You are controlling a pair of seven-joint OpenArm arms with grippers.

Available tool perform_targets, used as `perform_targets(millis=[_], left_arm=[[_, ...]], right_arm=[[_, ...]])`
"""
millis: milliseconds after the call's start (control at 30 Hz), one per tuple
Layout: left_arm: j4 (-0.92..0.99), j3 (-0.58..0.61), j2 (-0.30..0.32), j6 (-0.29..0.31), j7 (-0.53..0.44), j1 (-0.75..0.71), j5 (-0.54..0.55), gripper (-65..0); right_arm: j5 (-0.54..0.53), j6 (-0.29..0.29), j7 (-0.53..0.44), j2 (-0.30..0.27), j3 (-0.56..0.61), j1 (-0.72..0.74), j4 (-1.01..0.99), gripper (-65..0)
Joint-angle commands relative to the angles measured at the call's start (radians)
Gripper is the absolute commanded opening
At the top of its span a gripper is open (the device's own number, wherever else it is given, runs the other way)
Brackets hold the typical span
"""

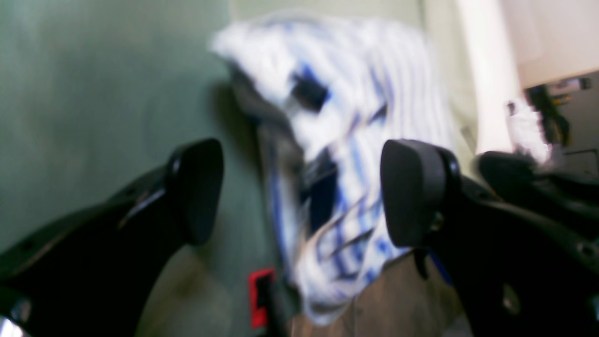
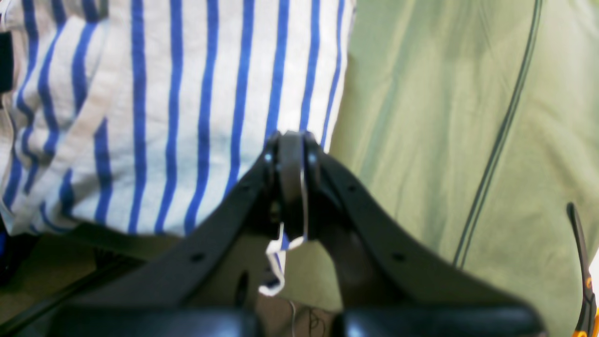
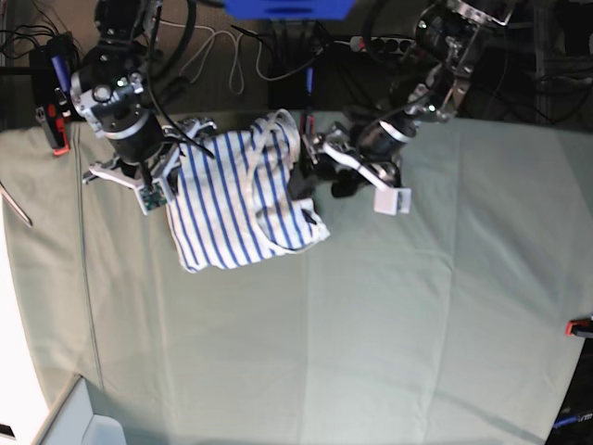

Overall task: Layout the t-shirt on the table in an organized manner, then fold the t-shirt properly
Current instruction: 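Move the left gripper to the bundle's edge and grasp it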

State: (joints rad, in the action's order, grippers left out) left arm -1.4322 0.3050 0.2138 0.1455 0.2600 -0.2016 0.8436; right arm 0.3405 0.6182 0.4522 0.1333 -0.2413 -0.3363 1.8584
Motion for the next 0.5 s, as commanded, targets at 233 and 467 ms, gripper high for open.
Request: perform_targets(millis=[233, 467], left_arm=[[0.112, 0.006, -0.098, 0.018, -0.017, 0.064, 0.001, -14.2], [0.225, 0.024, -0.132, 0.021, -0.015, 0.121, 0.001, -14.8]], right_arm=[[-0.010, -0.004, -0.022, 0.001, 0.003, -0.008, 0.017, -65.0], [-0.010, -0.004, -0.022, 0.001, 0.000, -0.011, 0.019, -65.0]])
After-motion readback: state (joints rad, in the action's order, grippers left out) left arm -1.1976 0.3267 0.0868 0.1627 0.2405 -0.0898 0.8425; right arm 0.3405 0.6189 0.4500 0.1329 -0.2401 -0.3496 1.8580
